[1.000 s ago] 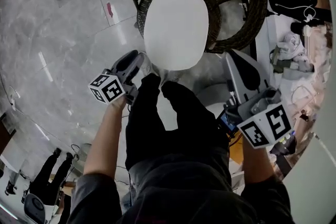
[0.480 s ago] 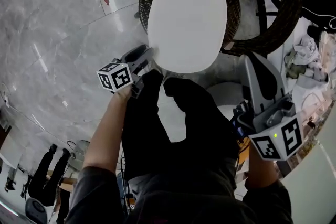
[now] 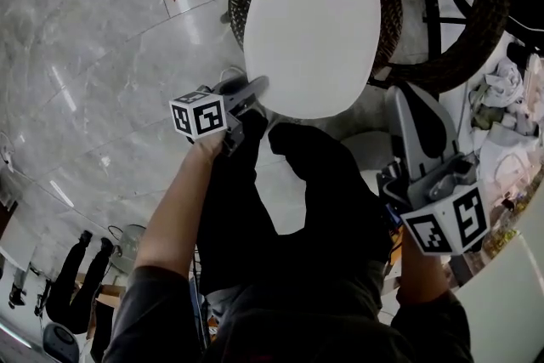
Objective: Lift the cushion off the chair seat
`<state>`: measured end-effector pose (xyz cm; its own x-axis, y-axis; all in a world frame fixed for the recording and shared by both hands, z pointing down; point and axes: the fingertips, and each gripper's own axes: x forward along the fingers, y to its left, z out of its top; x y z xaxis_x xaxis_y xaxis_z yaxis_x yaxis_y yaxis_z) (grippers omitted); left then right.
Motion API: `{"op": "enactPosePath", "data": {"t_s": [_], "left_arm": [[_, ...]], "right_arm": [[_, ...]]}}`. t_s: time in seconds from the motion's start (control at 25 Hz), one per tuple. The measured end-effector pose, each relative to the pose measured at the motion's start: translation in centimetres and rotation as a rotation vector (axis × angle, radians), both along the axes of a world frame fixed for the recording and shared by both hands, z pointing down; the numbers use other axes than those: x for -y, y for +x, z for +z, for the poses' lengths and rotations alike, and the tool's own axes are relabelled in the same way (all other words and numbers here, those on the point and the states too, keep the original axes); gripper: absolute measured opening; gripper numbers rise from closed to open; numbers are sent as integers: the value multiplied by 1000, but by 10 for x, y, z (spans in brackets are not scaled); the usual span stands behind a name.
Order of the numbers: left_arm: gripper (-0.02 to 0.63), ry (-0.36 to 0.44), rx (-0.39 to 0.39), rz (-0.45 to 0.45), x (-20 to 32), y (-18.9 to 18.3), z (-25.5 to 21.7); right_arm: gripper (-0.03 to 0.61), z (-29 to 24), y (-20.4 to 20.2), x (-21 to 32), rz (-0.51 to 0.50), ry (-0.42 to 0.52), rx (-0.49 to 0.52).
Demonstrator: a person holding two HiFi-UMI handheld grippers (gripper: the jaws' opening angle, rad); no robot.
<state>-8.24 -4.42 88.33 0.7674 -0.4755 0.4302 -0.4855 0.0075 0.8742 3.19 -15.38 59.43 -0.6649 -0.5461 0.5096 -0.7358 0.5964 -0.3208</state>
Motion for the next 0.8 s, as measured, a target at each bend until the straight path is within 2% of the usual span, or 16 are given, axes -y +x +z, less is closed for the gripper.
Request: {"op": "enactPosePath", "data": {"t_s": [0.08,0.24,0.44,0.8], "left_arm": [[84,7,-18,2,2,3,-2],[45,28,-42,-4,5,5,-13],[32,77,-30,17,16,6,-49],[26,224,-8,87,44,14,-155]], "right_arm": [[9,3,-1,-1,3,-5,1],[9,6,-3,-3,8,-20,8],[9,-2,-11,-4,5,-30,9],[9,-74,-26,-3,-8,22,51]]}}
